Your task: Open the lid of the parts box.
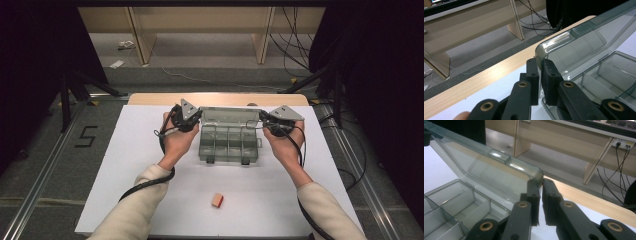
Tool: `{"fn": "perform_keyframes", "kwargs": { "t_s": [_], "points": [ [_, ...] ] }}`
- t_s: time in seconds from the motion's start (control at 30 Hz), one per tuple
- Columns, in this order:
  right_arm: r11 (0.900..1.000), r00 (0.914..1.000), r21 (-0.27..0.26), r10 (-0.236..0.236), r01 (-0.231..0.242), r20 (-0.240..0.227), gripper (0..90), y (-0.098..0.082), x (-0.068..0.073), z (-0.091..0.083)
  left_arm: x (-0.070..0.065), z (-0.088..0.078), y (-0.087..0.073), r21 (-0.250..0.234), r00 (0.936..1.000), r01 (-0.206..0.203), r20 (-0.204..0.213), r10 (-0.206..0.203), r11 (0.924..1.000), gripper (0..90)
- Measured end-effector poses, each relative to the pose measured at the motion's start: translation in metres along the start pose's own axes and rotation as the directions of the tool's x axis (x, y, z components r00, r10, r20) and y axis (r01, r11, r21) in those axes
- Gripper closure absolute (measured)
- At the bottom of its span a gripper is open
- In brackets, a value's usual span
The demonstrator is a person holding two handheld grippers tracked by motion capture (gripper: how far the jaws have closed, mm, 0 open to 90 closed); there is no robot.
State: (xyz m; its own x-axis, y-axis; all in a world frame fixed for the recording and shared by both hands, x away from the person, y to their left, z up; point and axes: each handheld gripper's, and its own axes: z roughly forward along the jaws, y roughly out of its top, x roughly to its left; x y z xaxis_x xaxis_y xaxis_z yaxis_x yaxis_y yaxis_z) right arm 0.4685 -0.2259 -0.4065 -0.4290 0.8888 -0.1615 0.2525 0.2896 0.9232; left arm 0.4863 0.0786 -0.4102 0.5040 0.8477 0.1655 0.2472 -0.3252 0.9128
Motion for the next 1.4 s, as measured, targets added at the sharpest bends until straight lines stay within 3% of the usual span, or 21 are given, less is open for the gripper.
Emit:
{"fn": "perform_keyframes", "kwargs": {
  "t_s": [0.7,0.73,1.4],
  "points": [
    [1.0,0.9997,-0.004,0.026,-0.026,0.001,85.5,0.003,-0.004,0.007,0.006,0.007,0.004,-0.009,0.9999,0.015,-0.001,-0.015,0.9998,84.3],
    [1.0,0.9996,-0.004,0.029,-0.029,0.002,85.5,0.004,-0.004,0.007,0.005,0.007,0.004,-0.002,0.9995,0.03,0.004,-0.03,0.9995,84.3],
    [0.999,0.9989,-0.014,0.046,-0.045,0.014,85.7,0.006,-0.007,0.015,0.009,0.013,0.007,-0.001,0.9982,0.06,0.005,-0.06,0.9982,84.3]
  ]
}}
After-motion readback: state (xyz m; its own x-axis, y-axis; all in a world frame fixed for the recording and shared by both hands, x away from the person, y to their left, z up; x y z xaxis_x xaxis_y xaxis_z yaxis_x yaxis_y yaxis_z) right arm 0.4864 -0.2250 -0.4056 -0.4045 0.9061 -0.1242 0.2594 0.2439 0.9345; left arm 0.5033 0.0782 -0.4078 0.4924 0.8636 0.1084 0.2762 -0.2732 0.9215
